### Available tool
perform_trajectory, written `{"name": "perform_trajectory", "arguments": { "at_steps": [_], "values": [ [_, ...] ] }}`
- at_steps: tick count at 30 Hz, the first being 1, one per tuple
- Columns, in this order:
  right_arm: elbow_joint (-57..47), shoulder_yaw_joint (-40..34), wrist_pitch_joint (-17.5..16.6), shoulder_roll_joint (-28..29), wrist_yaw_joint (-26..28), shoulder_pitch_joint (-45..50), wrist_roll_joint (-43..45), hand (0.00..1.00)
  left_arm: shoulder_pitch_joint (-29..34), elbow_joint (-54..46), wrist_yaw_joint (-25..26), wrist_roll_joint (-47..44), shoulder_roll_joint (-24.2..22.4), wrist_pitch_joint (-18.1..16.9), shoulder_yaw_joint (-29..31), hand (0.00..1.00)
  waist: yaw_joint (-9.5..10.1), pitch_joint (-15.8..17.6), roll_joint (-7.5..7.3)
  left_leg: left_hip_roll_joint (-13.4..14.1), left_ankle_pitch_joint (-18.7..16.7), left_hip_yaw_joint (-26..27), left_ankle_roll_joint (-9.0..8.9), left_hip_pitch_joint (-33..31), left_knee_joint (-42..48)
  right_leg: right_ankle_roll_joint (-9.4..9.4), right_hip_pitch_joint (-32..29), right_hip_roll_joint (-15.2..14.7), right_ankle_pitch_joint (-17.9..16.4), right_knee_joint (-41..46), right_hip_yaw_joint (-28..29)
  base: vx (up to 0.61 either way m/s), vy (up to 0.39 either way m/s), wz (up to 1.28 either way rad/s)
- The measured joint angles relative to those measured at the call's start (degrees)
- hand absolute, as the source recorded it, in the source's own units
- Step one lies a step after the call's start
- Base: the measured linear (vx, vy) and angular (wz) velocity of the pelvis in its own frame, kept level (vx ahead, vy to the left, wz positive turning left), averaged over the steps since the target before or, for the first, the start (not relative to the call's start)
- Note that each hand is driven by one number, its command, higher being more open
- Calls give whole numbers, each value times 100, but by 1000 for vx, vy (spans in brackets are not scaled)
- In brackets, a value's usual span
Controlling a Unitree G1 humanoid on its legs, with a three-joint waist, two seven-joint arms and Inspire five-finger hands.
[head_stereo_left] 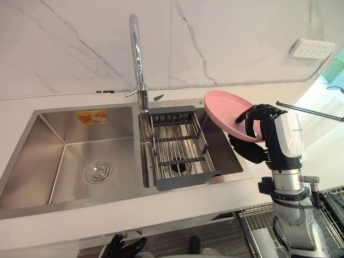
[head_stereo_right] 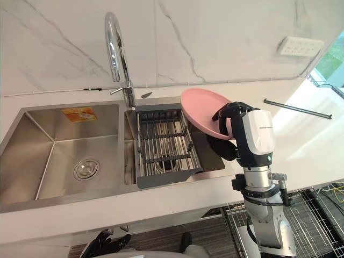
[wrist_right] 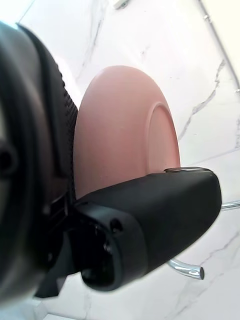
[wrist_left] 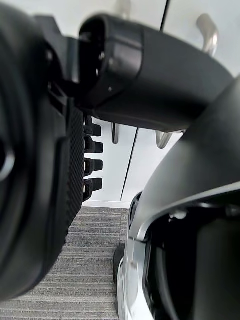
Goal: Walk over to the sink, pick up the cup, carry it to the dishwasher, place the cup inside the dishwasher, then close the dishwasher door
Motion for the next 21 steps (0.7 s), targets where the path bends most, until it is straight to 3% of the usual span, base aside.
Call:
{"name": "perform_trajectory", "arguments": {
  "at_steps": [1,3,8,9,10,11,13,15,17,18,20,21],
  "values": [
    [1,27,0,-25,-2,-141,-1,0,-3,-8,1,-119,-81,-18,6,100,58,41,64,-18,-92,-264,20,-124,222,-34,-114,48,82,1,242,-39,30,-97],
    [49,29,16,-72,-32,-286,0,0,19,-5,7,-161,-173,-17,37,100,52,123,170,-27,-252,-307,52,-98,252,13,-203,102,211,5,512,-65,47,-85],
    [449,104,234,76,-174,-316,-19,0,92,-126,26,-203,-202,39,78,100,9,325,107,-126,-457,24,182,-43,606,133,-427,153,351,394,1064,-173,68,-58],
    [462,174,303,205,-217,-296,-110,0,135,-232,48,-204,-194,103,99,100,6,373,38,-126,-508,205,217,-54,721,122,-564,162,188,523,1162,-281,33,-72],
    [468,238,342,305,-281,-249,-212,0,118,-227,71,-205,-189,144,107,100,-29,398,35,-88,-448,378,277,-2,629,-85,-653,107,-130,705,973,-284,12,-73],
    [464,266,343,315,-325,-241,-284,0,95,-218,84,-205,-229,165,110,100,-31,407,106,-59,-377,520,336,45,544,-128,-745,49,-223,1042,780,-284,-12,-77],
    [452,385,339,289,-543,-243,-470,0,-7,-186,135,-221,-168,203,110,100,-79,526,-18,-102,-244,916,422,91,441,-173,-1302,-329,-1010,3142,57,-268,-27,-78],
    [493,385,363,274,-689,-240,-573,0,-78,-151,205,-230,-131,247,72,100,-100,548,-45,-117,-153,1121,476,96,291,-163,-1230,-490,-1578,3884,-266,-199,-38,-60],
    [566,385,433,272,-872,-242,-582,0,-139,-156,232,-229,-82,240,24,100,-103,528,-22,-98,-88,1257,379,82,116,-81,-861,-536,-1982,3699,-452,-114,-48,-54],
    [688,390,528,271,-997,-273,-622,0,-158,-187,299,-225,17,246,-83,100,-102,521,-89,-108,-75,1306,300,46,82,-23,-432,-547,-2130,2965,-543,-28,-74,-36],
    [885,371,672,209,-1065,-290,-671,0,-177,-170,437,-219,47,300,-96,100,-165,506,-67,-152,-21,896,171,-49,134,5,-198,-325,-1939,2323,-541,-31,-55,-23],
    [1005,362,825,200,-1060,-295,-676,0,-151,-158,531,-217,53,342,-95,100,-113,460,4,-192,136,486,289,-58,69,-47,-33,-103,-1699,1887,-471,6,-7,-42]
  ]
}}
